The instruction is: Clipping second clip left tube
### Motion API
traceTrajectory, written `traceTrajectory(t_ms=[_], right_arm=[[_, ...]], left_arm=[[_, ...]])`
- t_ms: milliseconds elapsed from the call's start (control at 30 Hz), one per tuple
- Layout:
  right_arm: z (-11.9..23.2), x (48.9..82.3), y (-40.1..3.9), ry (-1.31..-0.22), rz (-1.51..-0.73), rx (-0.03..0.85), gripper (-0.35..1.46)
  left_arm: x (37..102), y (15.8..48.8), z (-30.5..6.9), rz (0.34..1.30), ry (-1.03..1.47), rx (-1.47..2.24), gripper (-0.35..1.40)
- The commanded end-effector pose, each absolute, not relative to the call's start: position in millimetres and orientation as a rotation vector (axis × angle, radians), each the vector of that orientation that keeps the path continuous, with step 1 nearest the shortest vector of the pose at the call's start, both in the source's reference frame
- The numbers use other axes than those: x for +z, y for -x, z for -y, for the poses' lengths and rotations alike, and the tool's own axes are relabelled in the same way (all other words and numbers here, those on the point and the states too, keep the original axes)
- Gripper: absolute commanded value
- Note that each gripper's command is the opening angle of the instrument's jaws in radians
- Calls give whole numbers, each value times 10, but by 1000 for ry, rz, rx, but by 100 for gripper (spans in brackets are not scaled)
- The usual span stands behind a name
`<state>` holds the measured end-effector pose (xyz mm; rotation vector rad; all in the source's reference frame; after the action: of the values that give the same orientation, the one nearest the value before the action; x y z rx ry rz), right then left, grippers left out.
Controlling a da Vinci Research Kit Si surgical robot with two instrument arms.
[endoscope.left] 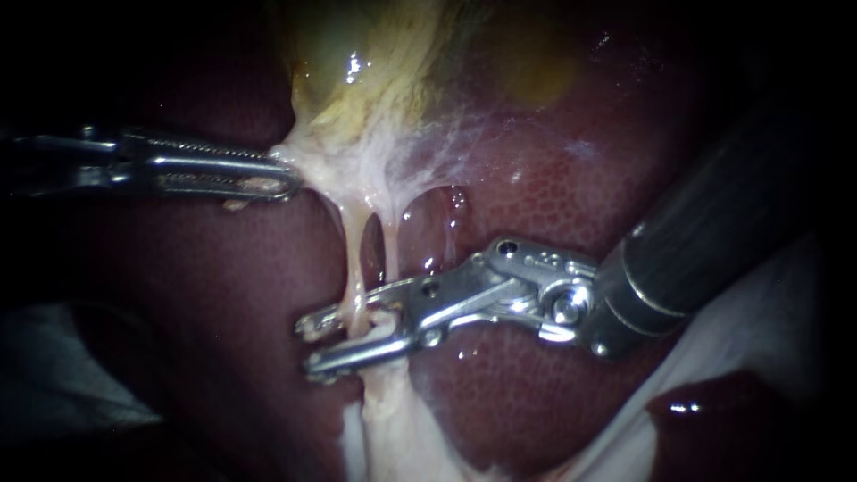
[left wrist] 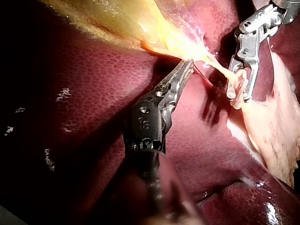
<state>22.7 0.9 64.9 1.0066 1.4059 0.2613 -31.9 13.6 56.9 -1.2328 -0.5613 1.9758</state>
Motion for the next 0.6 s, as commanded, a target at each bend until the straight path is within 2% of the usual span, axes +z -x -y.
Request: traceTrajectory(t_ms=[33,200,267,600], right_arm=[[-9,648,-227,-1006,-1406,262,-12],[-9,647,-224,-1021,-1399,274,-35],[-8,647,-223,-1069,-1378,306,-35],[-7,647,-222,-1069,-1378,304,-35]], left_arm=[[569,319,-136,561,1233,1976,-35],[569,319,-136,561,1233,1976,-35],[569,319,-136,561,1233,1976,-35],[570,319,-136,562,1233,1976,-35]])
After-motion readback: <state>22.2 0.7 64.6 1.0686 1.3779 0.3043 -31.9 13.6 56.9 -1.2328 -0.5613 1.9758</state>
